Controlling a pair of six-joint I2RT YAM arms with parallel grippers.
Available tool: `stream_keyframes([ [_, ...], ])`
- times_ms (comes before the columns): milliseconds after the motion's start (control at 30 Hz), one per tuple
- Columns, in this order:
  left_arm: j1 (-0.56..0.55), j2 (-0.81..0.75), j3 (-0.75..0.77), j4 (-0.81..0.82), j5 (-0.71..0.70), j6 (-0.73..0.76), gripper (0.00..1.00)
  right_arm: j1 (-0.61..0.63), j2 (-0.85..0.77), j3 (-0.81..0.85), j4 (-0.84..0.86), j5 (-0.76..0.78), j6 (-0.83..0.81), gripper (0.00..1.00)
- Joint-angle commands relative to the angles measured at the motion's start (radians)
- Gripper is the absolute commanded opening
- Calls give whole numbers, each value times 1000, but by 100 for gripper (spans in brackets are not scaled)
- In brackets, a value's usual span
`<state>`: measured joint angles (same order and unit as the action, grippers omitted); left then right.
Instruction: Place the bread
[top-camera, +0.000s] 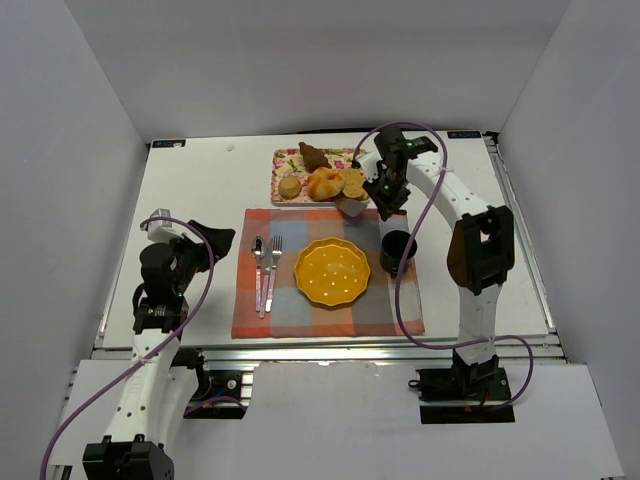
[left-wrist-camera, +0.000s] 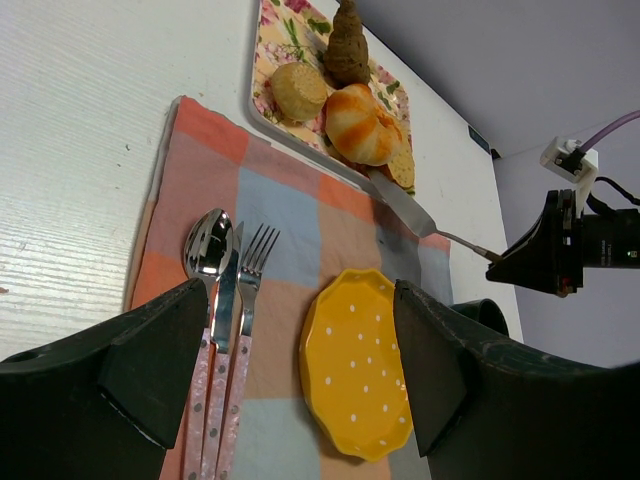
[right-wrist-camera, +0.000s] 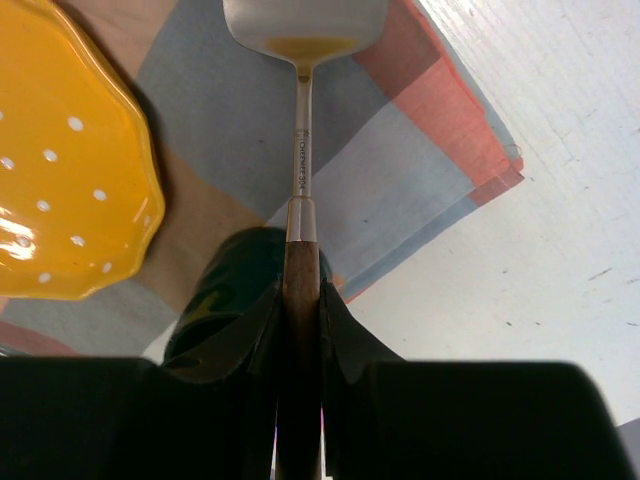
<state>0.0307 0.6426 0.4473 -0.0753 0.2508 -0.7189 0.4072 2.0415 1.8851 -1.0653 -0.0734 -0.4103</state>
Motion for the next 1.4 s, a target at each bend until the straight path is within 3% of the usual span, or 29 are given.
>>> stream_keyframes([
  [0, 2, 2, 5, -6, -8, -1, 84, 13, 17, 46, 56, -19, 82, 0],
  [533, 2, 14, 63, -52, -27, -8, 84, 12, 68, 88, 137, -88, 180, 0],
  [1100, 2, 8, 67, -46, -30, -36, 84, 12, 36, 5, 280, -175, 203, 0],
  [1367, 2, 0, 50, -34, -28, -43, 84, 13, 25, -40, 261, -120, 186, 0],
])
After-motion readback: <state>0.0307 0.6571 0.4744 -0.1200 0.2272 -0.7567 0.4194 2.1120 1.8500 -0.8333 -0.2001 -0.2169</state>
